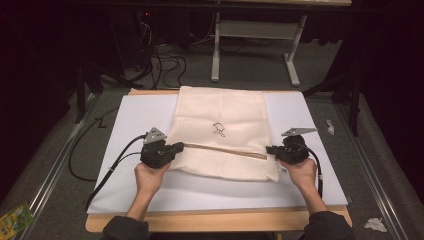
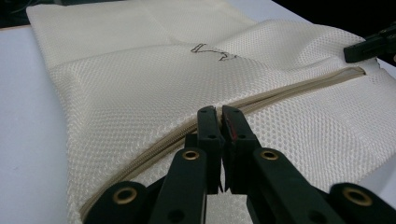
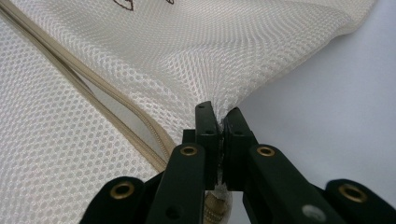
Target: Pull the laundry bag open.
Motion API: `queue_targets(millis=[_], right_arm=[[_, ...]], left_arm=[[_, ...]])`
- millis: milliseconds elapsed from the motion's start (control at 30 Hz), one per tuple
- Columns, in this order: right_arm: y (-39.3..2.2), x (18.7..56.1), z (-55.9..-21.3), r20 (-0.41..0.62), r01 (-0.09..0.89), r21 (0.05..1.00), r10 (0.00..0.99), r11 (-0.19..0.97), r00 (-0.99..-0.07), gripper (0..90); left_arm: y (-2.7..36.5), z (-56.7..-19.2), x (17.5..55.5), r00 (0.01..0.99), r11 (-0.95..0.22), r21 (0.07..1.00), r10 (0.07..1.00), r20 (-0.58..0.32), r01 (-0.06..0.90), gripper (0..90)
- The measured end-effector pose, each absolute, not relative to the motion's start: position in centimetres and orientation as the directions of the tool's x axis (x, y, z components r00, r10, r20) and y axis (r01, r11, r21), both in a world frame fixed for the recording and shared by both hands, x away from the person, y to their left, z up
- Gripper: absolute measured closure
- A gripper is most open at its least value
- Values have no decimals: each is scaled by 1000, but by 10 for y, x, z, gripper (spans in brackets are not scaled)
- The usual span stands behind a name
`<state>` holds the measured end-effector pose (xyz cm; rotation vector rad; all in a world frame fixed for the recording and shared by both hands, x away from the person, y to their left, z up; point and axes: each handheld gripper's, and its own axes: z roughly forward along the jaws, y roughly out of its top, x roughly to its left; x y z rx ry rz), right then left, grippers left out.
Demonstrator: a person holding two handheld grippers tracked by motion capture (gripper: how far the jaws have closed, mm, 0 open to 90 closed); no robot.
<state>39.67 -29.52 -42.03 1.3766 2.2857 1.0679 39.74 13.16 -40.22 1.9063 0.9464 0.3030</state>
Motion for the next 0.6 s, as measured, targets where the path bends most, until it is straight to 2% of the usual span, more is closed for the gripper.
queue_targets(millis=[600], right_arm=[[-300, 397, -423, 126, 658, 700, 857, 280, -499, 889]], left_arm=[[152, -400, 396, 629, -226, 841, 760, -164, 492, 871]])
